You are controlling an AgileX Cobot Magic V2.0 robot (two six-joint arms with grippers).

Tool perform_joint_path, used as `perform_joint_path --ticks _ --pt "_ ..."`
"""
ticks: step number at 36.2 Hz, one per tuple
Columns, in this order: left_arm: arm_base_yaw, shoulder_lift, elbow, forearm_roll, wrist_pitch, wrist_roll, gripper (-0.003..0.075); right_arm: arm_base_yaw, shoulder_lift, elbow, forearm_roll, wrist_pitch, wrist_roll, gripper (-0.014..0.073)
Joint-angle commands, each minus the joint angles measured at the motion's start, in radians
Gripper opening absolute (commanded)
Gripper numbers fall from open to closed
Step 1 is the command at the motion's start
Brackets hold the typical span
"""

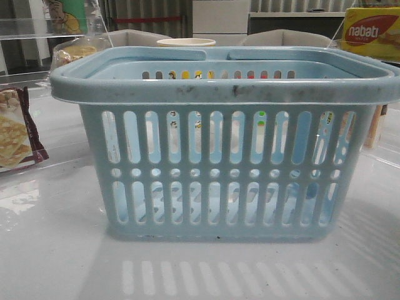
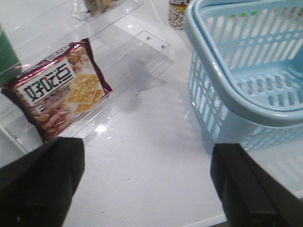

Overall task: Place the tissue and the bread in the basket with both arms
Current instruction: 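Grasp the small black tissue pack from the acrylic shelf with the right gripper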

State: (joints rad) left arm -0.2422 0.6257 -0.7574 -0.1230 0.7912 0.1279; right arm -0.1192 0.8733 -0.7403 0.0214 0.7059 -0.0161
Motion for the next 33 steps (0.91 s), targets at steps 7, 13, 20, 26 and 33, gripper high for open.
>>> perform_joint_path --ticks 7,13,20,26,33 --pt "-0.1 0.006 -0.032 -0.018 -0.067 0.009 0.0601 -0.136 0.183 -0.183 -0.004 -0.095 0.002 0.0596" --pt "-0.186 0.006 -0.032 -0.018 -0.076 0.009 0.0601 -0.144 0.333 -0.298 0.031 -0.109 0.002 0.0596" --pt "-0.255 0.006 -0.032 -0.018 -0.085 0.009 0.0601 -0.144 0.506 -0.425 0.116 -0.109 0.002 0.0596" --pt "-0.263 0.006 -0.032 -0.018 -0.085 0.009 0.0601 -0.144 0.633 -0.513 0.153 -0.115 0.002 0.0596" --pt "-0.263 0.006 -0.032 -0.018 -0.085 0.009 0.0601 -0.144 0.746 -0.578 0.176 -0.182 0.002 0.0596"
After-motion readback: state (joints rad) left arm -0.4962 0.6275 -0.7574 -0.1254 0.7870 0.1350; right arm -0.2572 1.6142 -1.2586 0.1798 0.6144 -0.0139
